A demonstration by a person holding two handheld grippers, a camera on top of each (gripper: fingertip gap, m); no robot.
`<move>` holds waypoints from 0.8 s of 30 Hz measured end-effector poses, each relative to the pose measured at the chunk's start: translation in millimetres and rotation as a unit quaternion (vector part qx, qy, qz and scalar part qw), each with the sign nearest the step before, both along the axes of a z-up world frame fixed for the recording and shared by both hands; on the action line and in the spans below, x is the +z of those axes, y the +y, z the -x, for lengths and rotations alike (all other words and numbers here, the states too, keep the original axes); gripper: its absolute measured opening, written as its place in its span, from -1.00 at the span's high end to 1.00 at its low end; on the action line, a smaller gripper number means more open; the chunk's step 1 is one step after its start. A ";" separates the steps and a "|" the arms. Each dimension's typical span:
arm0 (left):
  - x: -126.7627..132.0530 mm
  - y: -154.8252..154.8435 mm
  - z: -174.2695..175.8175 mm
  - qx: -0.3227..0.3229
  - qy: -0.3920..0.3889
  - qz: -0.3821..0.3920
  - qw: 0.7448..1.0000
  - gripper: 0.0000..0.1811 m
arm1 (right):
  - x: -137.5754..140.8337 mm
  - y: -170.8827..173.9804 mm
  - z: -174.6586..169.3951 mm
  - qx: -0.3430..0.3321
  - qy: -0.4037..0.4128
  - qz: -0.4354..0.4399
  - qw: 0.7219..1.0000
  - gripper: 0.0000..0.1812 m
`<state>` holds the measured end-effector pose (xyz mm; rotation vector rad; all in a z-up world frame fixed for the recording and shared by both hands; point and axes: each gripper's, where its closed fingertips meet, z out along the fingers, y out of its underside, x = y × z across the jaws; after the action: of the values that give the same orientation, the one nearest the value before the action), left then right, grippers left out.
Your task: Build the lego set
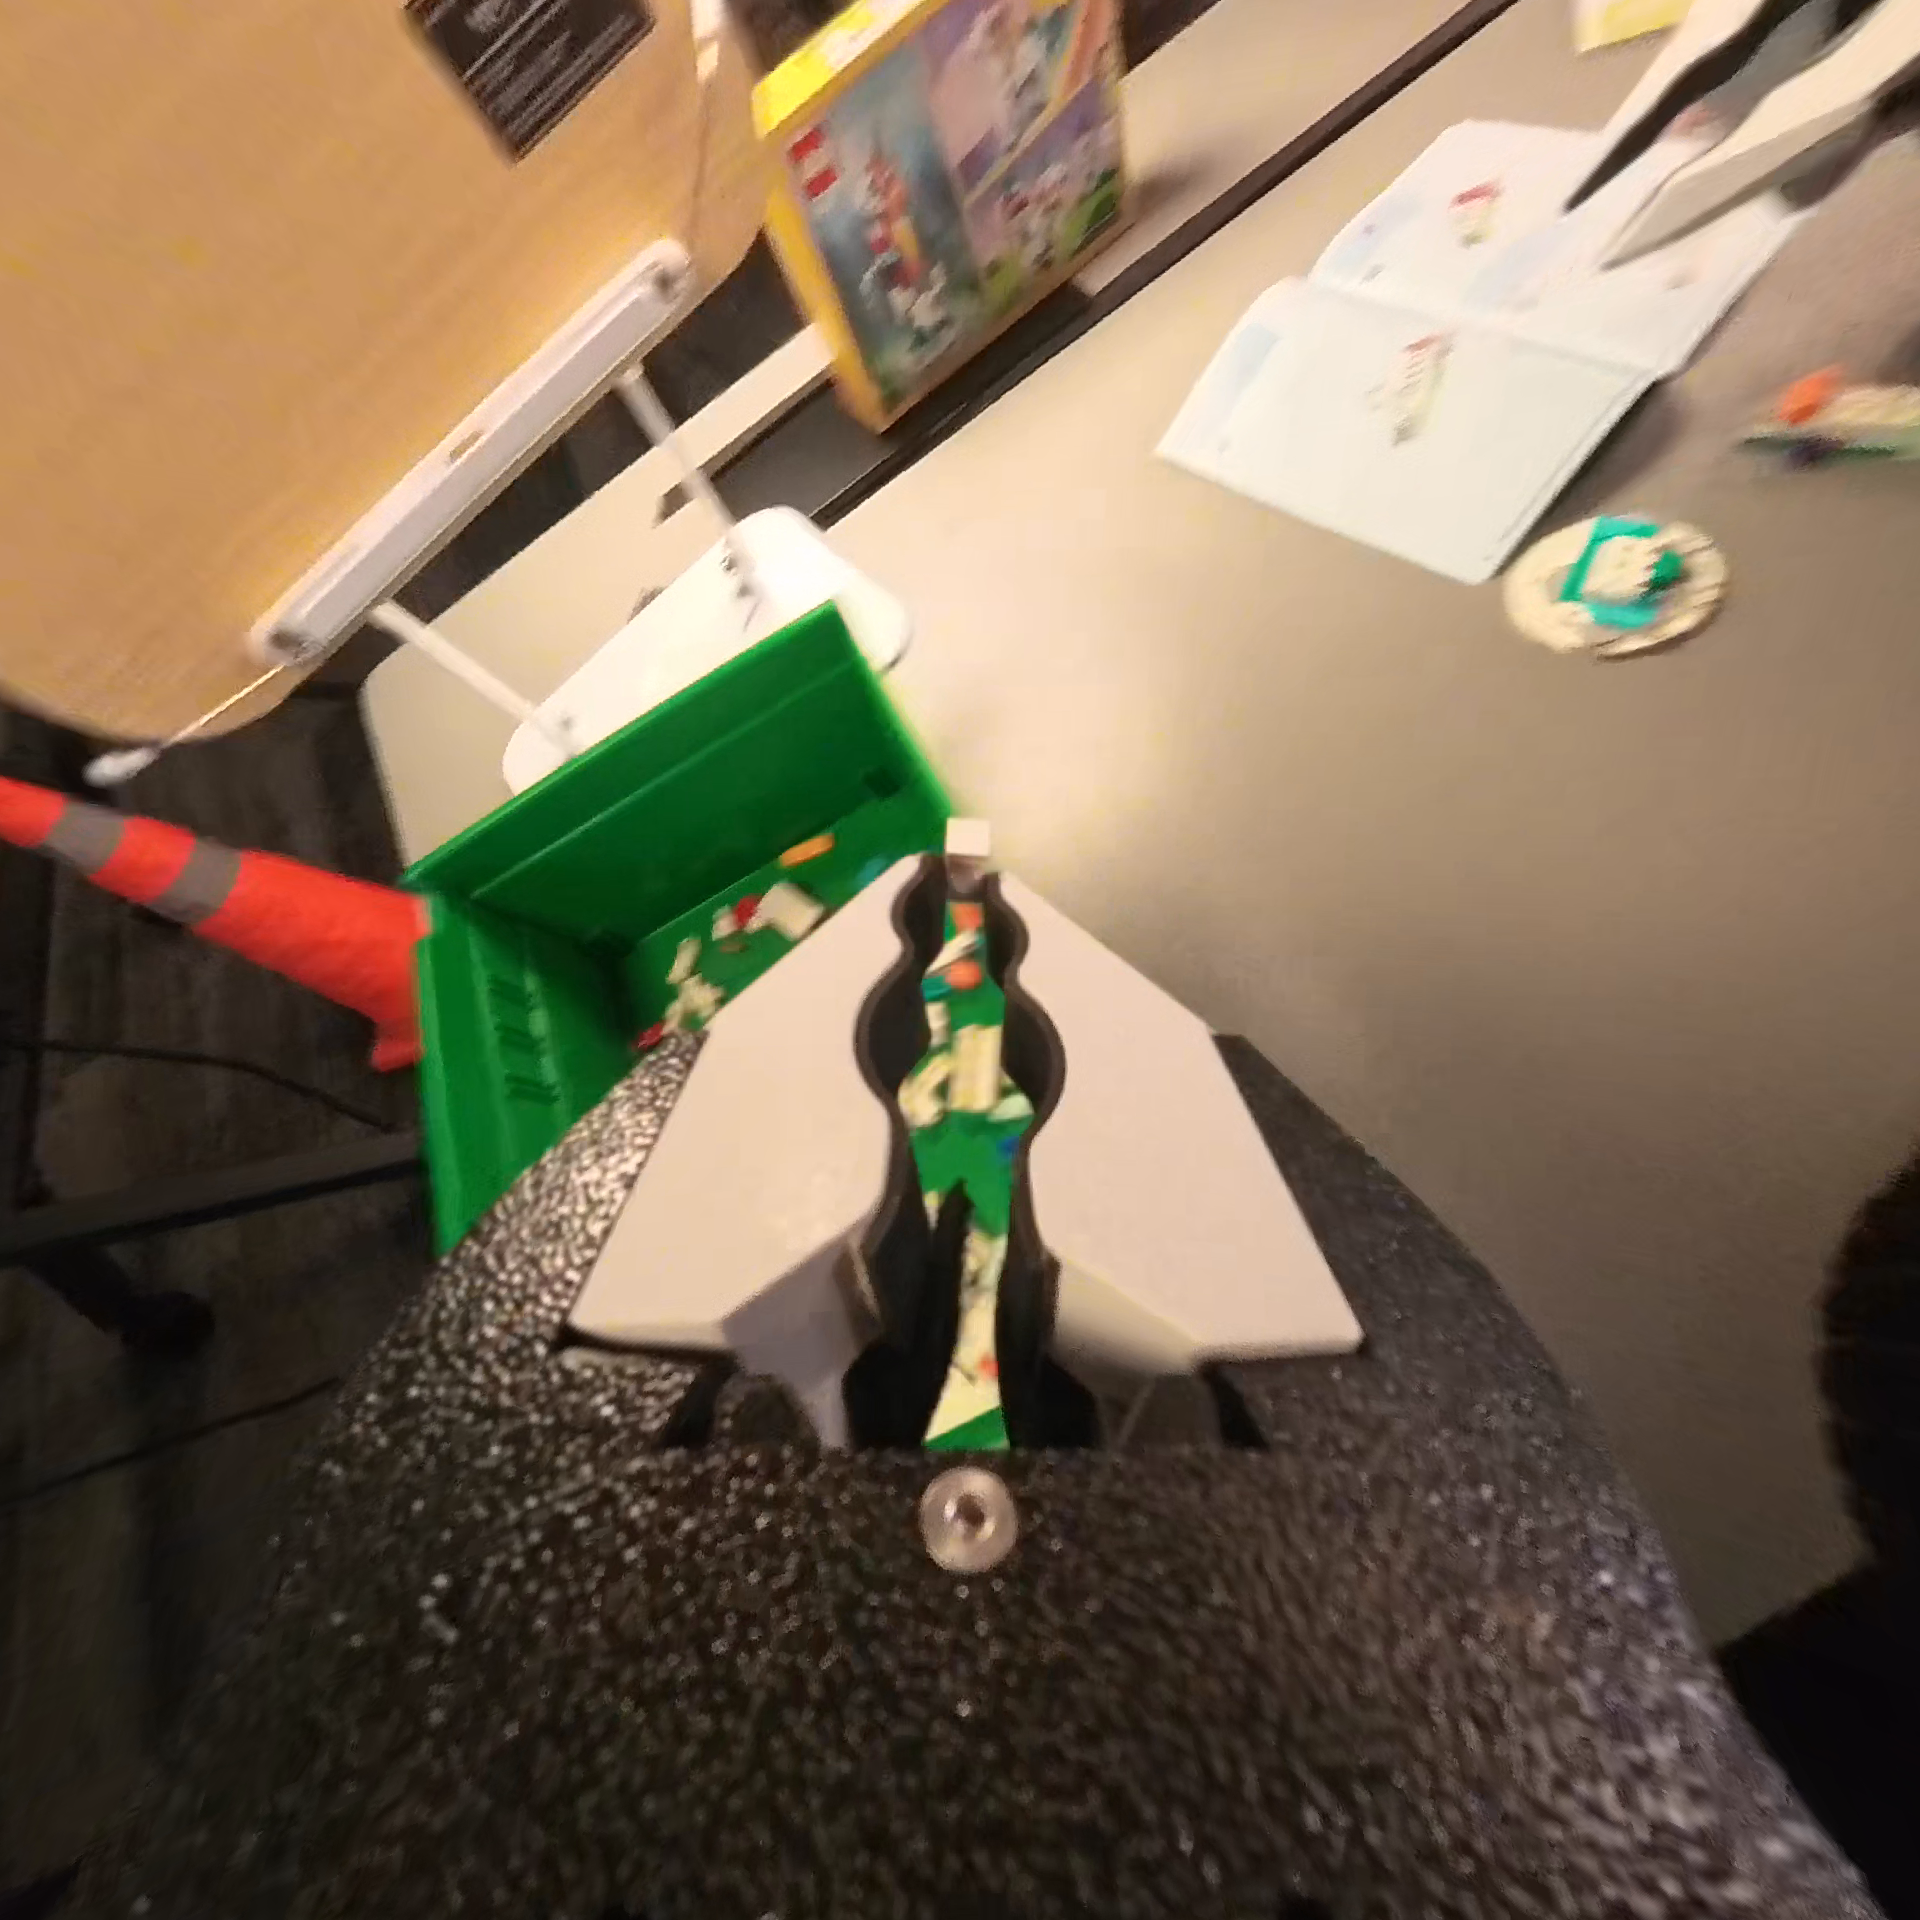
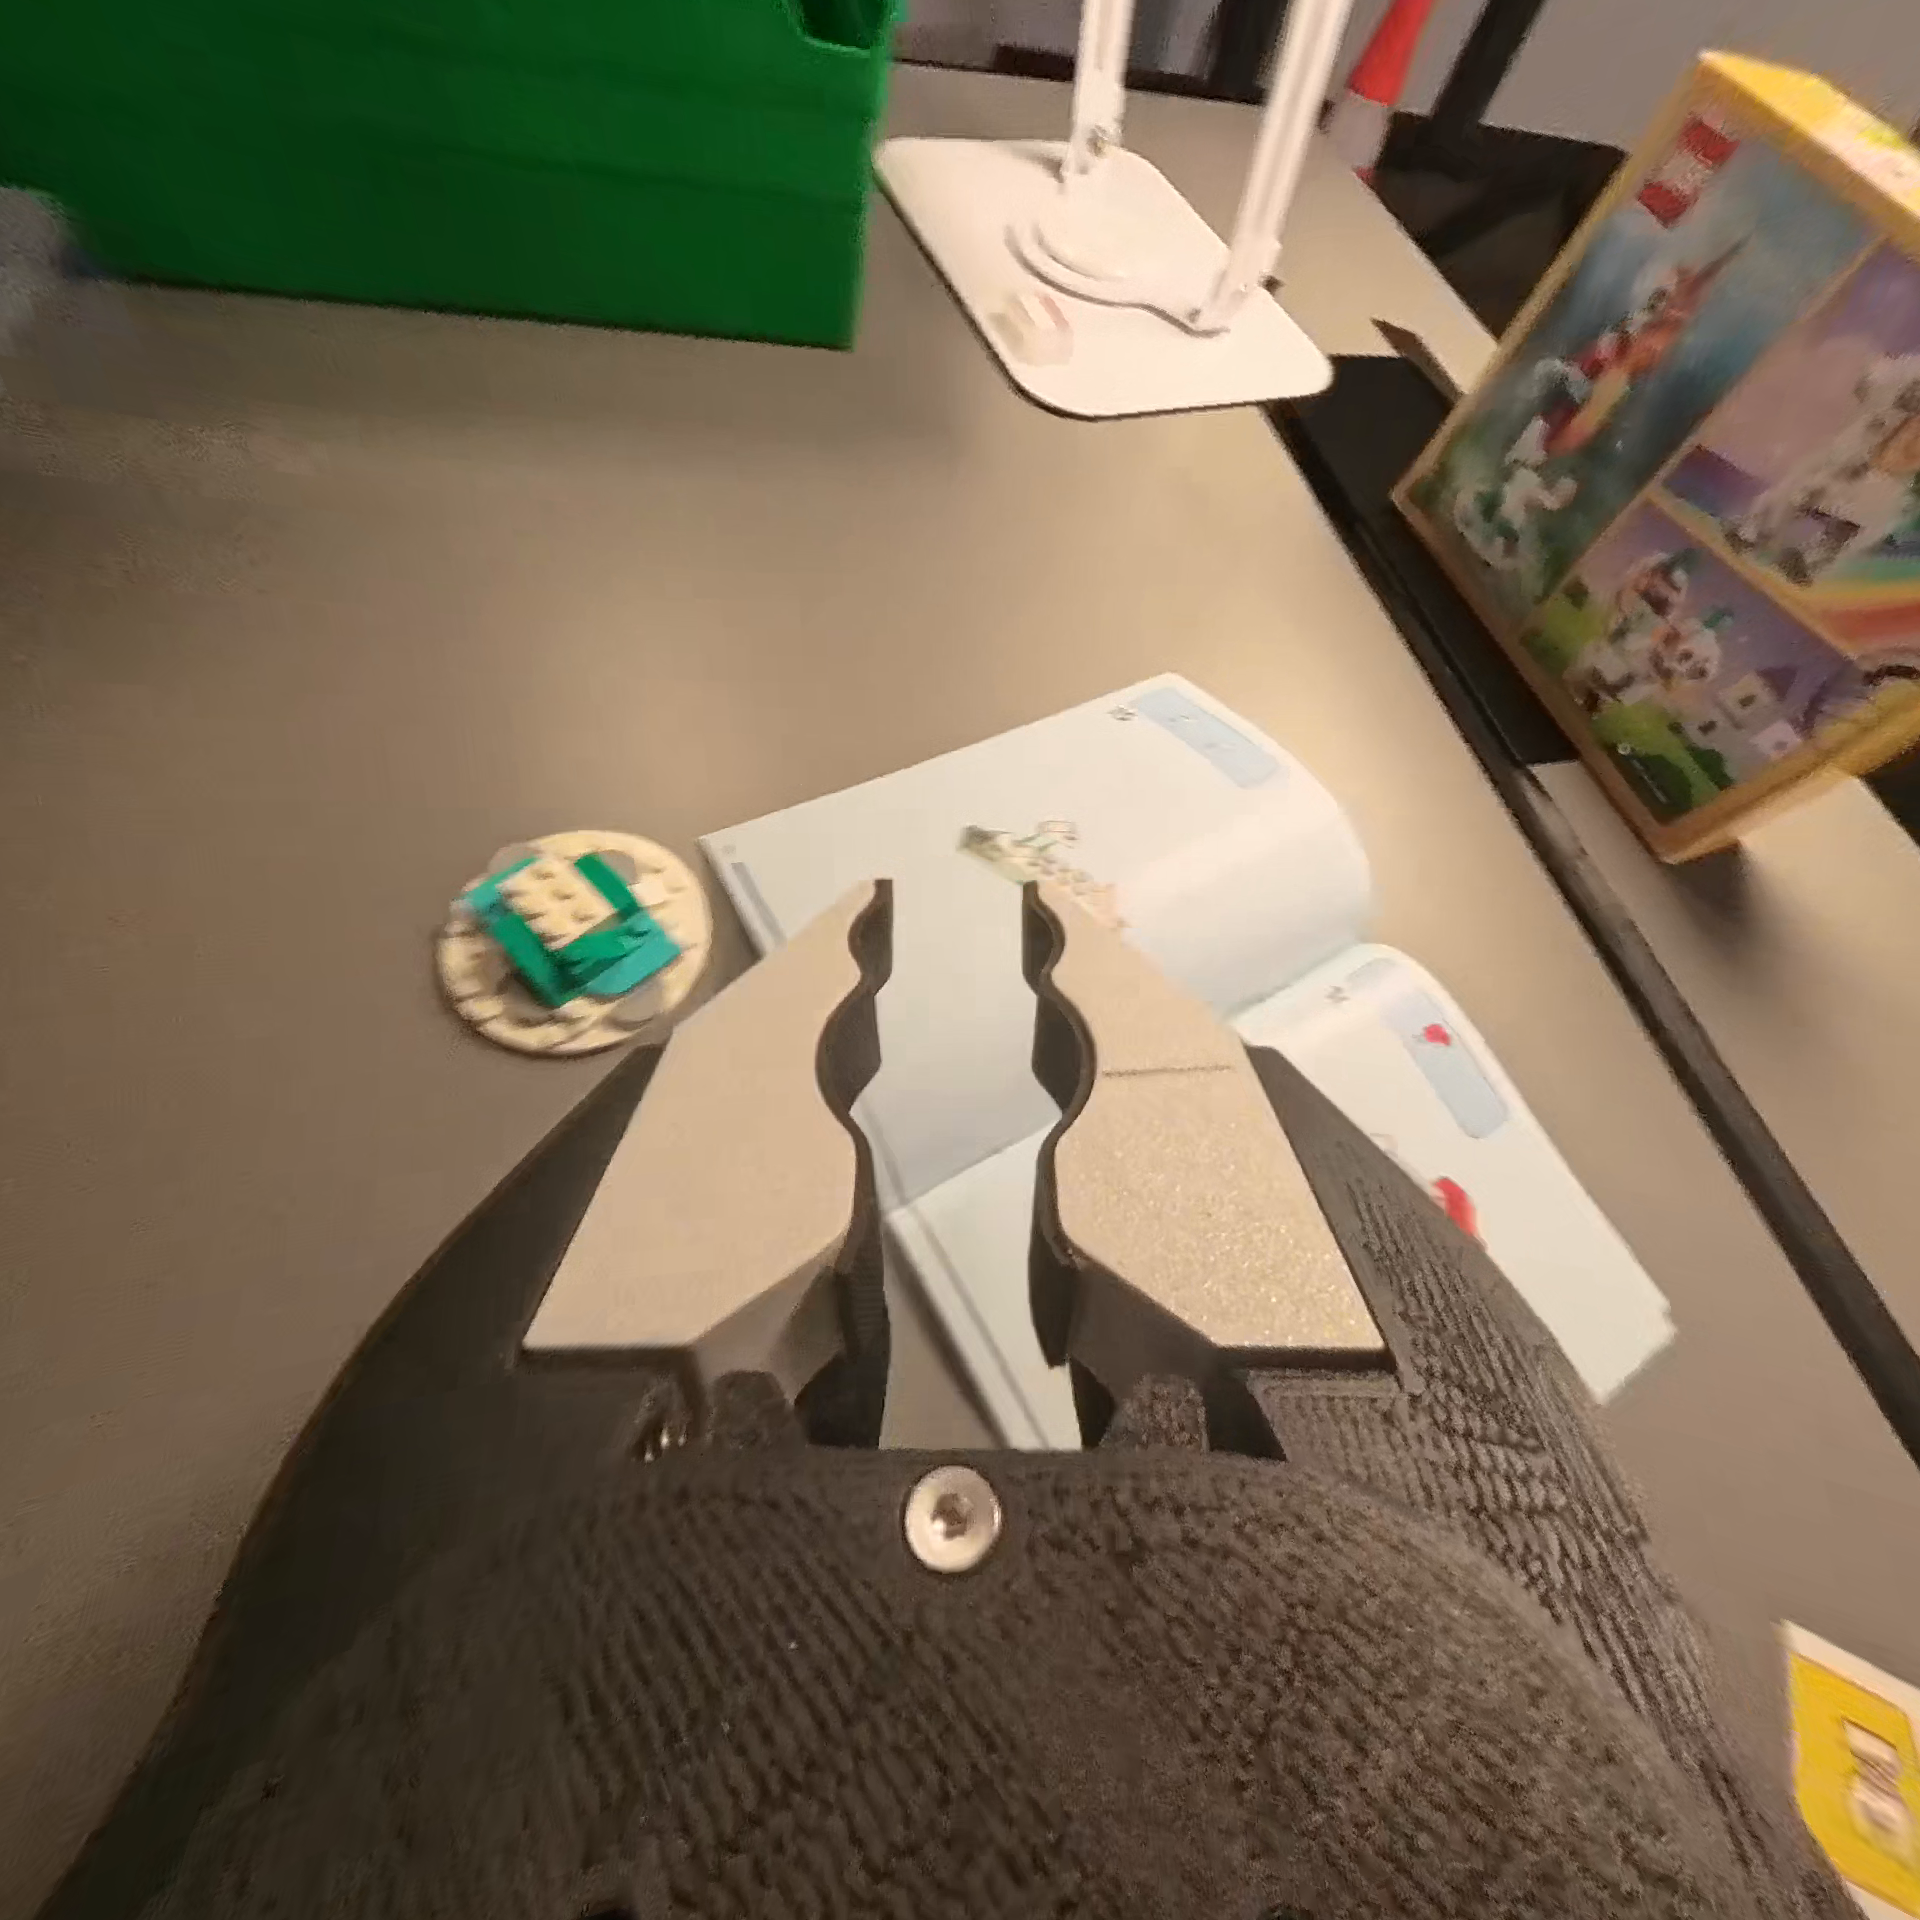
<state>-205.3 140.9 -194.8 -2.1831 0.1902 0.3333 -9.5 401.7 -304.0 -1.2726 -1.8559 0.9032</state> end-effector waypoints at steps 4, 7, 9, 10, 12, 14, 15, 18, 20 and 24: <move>0.1 35.6 -98.1 -0.105 -0.012 -0.017 0.994 0.94 | -4.0 -35.2 -23.4 0.085 -0.013 0.029 0.996 0.84; -29.0 64.0 -161.2 -0.184 -0.029 0.005 0.982 0.95 | -17.1 -50.4 -35.9 0.123 -0.039 0.031 0.991 0.83; -52.2 78.2 -187.2 -0.213 -0.091 0.029 0.972 0.95 | -22.8 -52.8 -42.6 0.135 -0.042 0.023 0.990 0.81; -63.0 84.5 -193.5 -0.217 -0.111 0.039 0.969 0.95 | -24.9 -53.1 -46.6 0.140 -0.043 0.022 0.989 0.80; -84.3 95.7 -196.4 -0.215 -0.126 0.055 0.967 0.94 | -27.5 -52.6 -54.3 0.142 -0.042 0.023 0.989 0.78; -102.1 104.4 -199.9 -0.214 -0.141 0.067 0.964 0.94 | -27.8 -52.2 -61.0 0.143 -0.028 0.019 0.989 0.77; -108.2 109.1 -202.7 -0.215 -0.148 0.067 0.963 0.94 | -28.3 -51.7 -64.8 0.143 -0.023 0.015 0.989 0.76; -124.6 121.4 -208.5 -0.216 -0.155 0.071 0.962 0.94 | -35.1 -42.1 -75.7 0.120 -0.032 0.009 0.992 0.73; -131.3 128.0 -213.7 -0.219 -0.160 0.073 0.960 0.94 | -35.5 -36.0 -79.5 0.085 -0.023 0.029 0.996 0.64; -139.1 131.2 -225.7 -0.234 -0.165 0.084 0.954 0.94 | -32.4 -38.0 -91.5 0.025 0.011 0.062 0.998 0.54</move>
<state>20.4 272.1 -333.9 -2.2371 0.5497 -0.3244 82.0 363.7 -336.4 -1.2902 -1.8465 1.0681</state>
